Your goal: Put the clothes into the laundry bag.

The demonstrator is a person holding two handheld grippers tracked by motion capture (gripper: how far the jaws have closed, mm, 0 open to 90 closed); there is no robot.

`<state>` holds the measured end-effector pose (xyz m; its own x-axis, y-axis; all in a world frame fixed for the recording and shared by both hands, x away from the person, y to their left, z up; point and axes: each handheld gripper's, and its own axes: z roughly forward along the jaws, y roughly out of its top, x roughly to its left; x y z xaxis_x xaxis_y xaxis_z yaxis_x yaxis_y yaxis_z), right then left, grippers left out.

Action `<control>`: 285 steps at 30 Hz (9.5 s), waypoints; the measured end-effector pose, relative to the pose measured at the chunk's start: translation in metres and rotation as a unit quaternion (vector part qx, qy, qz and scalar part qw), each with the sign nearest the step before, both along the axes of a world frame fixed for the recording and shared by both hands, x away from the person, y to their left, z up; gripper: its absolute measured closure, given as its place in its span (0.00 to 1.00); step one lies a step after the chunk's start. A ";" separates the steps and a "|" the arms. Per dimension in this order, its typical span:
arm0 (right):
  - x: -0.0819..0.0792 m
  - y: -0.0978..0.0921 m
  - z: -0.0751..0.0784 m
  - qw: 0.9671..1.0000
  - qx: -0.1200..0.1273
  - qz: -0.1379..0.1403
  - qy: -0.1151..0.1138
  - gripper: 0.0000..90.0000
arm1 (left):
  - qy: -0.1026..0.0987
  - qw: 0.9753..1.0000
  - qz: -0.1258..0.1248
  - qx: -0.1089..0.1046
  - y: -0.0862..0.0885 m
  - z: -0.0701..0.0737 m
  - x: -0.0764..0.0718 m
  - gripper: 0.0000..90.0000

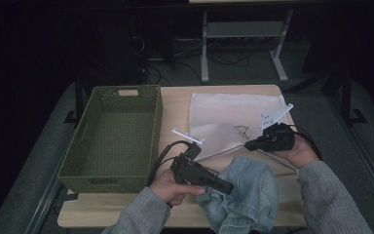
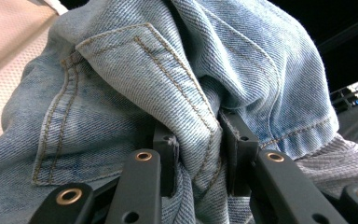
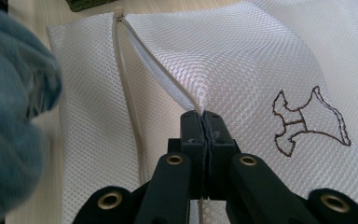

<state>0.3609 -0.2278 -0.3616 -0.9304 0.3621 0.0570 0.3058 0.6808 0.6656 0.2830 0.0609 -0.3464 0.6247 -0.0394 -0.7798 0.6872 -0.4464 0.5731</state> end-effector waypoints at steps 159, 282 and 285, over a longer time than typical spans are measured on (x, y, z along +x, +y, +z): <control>-0.015 0.000 0.021 1.000 0.018 0.018 0.004 0.98 | -0.068 0.947 0.283 0.134 -0.034 -0.066 0.037 0.84; -0.026 -0.006 -0.007 0.999 0.025 0.027 0.022 0.97 | 0.000 0.936 0.325 0.132 -0.013 -0.104 0.010 0.72; -0.023 -0.005 -0.009 0.999 0.022 0.023 0.023 0.97 | 0.002 0.938 0.317 0.139 -0.004 -0.107 0.004 0.60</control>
<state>0.3376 -0.2326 -0.3709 -0.9418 0.3159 0.1147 0.3059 0.6645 0.6818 0.2874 0.0566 -0.4531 0.4505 0.5447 -0.7074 0.8674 -0.0795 0.4912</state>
